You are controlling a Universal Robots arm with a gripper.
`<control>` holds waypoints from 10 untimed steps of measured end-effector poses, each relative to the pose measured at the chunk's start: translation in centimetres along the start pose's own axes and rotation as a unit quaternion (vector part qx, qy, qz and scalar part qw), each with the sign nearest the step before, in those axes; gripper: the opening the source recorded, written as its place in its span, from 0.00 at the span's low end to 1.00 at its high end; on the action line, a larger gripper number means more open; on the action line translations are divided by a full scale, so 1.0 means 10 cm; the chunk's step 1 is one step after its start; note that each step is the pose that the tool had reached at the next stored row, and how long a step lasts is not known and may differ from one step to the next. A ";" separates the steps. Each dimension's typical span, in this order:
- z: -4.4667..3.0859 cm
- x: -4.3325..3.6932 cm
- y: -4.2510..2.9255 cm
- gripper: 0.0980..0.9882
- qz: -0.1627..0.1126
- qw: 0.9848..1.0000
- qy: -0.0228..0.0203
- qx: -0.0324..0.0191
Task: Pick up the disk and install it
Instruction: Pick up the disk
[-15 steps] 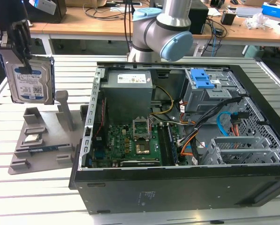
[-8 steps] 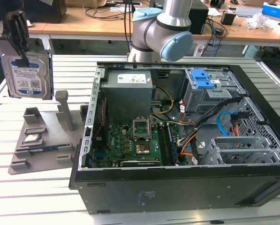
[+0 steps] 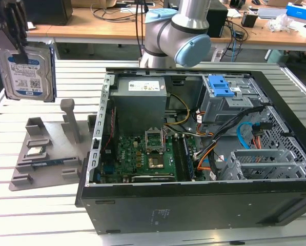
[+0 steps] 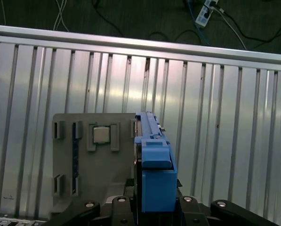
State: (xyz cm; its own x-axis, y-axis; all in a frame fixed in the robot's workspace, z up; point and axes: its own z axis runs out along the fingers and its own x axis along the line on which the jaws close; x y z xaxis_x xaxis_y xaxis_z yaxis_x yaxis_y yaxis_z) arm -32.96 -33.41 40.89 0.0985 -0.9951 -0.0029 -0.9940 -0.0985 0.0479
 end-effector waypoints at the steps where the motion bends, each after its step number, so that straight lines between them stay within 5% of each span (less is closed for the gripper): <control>1: -0.033 -0.002 0.001 0.30 0.000 1.000 0.000 0.000; 10: -0.225 -0.016 0.006 0.30 0.000 1.000 0.000 0.000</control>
State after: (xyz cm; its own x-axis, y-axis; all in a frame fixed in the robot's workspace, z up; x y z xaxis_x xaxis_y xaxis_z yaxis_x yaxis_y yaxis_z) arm -32.92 -33.25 43.14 0.0985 -0.9951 -0.0029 -0.9940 -0.0985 0.0484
